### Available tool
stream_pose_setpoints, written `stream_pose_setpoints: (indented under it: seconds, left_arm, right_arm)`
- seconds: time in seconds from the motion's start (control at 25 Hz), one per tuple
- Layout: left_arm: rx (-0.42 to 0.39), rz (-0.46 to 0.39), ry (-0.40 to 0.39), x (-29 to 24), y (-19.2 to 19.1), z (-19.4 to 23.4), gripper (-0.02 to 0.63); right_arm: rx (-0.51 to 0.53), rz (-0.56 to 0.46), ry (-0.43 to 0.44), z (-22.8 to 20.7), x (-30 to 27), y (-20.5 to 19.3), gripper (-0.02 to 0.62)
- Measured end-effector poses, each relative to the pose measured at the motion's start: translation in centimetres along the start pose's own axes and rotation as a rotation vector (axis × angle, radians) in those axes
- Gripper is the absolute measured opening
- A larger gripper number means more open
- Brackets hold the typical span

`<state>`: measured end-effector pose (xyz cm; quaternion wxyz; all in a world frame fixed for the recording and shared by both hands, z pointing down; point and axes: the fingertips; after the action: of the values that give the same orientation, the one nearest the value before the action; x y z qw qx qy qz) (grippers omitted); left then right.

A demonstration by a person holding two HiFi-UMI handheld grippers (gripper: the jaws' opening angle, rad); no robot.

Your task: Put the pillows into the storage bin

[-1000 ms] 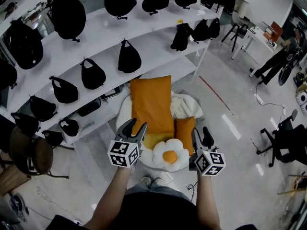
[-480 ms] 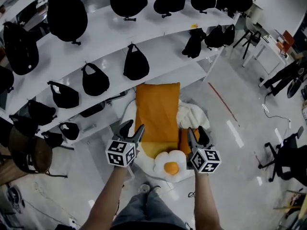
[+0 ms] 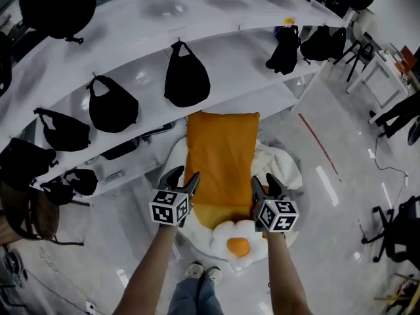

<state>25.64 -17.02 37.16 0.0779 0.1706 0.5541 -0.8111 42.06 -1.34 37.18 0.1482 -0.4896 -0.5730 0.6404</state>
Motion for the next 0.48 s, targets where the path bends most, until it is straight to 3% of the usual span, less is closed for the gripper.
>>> stream_pose_setpoints:
  seconds: [0.28, 0.48]
  left_arm:
    - [-0.013, 0.026, 0.023, -4.9, -8.0, 5.2, 0.242]
    - [-0.012, 0.085, 0.006, -9.8, -16.3, 9.4, 0.283]
  right_arm:
    - [0.018, 0.046, -0.005, -2.4, -7.1, -9.6, 0.208]
    - [0.043, 0.096, 0.020, -3.4, -13.8, -18.0, 0.285]
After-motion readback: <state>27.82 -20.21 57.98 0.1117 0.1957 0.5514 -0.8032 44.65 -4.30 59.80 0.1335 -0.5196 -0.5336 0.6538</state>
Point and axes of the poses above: the fingertips, and each gripper's own axes: x backward along the fingers, z to its left, y out of its top, and after that the axes turned 13 degrees about -y, right-handed
